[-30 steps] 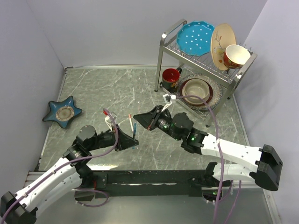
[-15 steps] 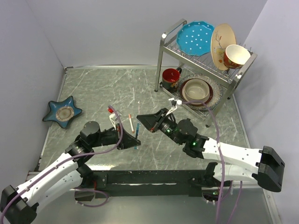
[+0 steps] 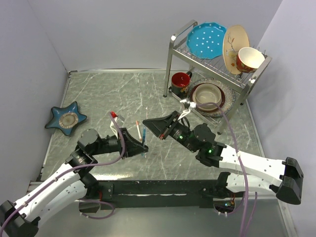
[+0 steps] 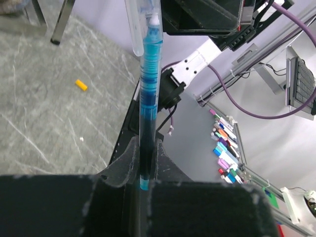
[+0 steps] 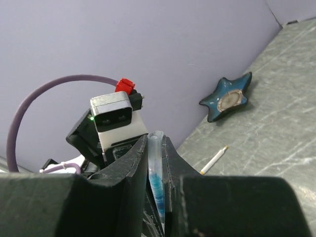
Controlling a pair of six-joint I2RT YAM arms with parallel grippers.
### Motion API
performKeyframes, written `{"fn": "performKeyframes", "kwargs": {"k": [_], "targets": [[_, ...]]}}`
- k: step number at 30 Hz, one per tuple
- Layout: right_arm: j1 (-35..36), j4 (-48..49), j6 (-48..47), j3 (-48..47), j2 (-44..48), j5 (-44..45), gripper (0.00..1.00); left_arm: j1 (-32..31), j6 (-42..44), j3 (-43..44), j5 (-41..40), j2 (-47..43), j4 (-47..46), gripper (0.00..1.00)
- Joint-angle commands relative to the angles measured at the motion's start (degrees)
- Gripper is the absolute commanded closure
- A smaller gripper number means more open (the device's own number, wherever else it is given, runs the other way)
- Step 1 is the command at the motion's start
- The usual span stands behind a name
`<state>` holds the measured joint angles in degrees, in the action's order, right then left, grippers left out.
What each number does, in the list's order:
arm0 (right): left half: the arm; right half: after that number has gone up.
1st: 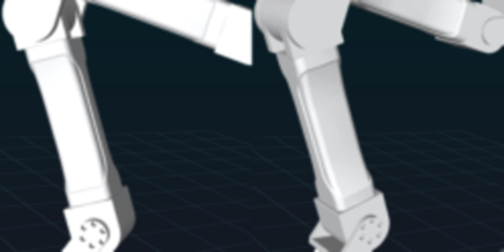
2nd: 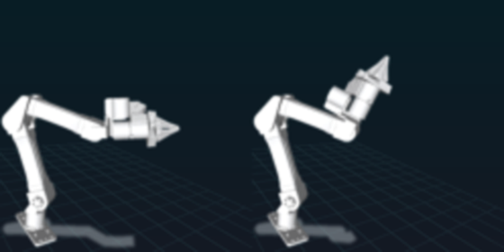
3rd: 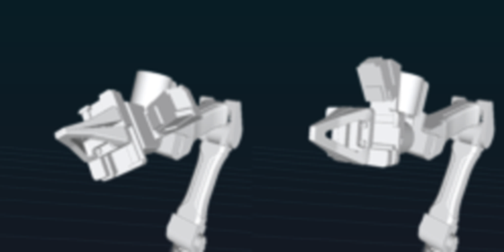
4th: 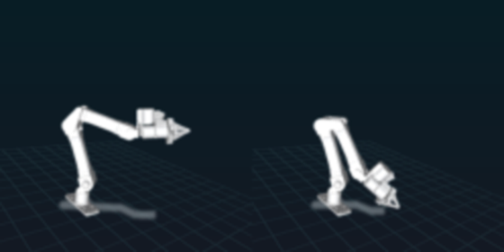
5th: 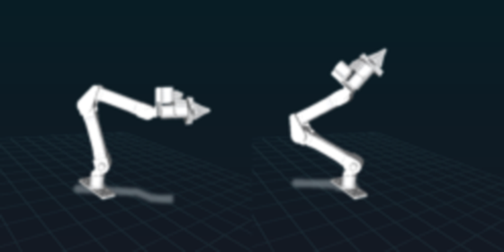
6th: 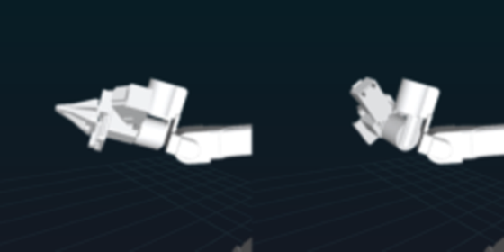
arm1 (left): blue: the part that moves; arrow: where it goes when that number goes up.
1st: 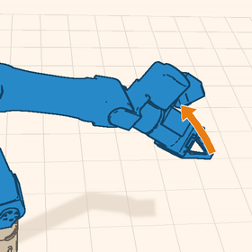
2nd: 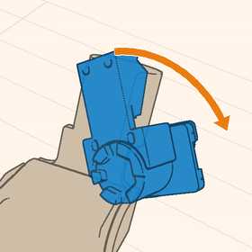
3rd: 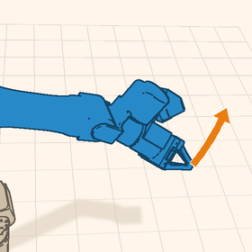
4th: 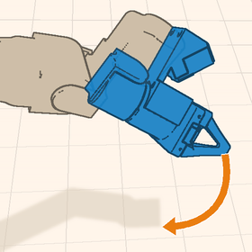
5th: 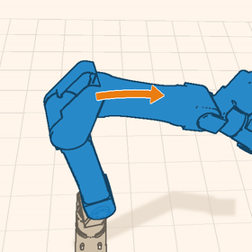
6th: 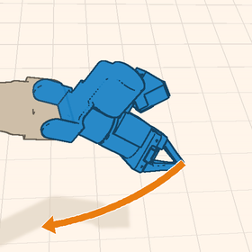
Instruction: Insert the pens into the pen caps
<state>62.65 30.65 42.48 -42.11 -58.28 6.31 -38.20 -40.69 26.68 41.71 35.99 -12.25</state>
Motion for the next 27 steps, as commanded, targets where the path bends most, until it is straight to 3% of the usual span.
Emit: {"fn": "performKeyframes", "kwargs": {"k": [1,12,27], "targets": [[1.77,-1.64,-1.17,-5.52,0.1,-4.29,1.0,1.02,0.87,3.03,-3.22,1.1,-2.25,0.99],[-1.65,-10.6,-5.65,-12.64,-1.4,-3.93,1.0,-0.83,3.59,4.44,-6.29,0.84,3.72,0.99],[-5.35,-13.95,-7.85,-16.43,-0.25,-6.39,1.0,-2.15,4.04,4.96,-7.61,2.42,5.48,0.99]]}}
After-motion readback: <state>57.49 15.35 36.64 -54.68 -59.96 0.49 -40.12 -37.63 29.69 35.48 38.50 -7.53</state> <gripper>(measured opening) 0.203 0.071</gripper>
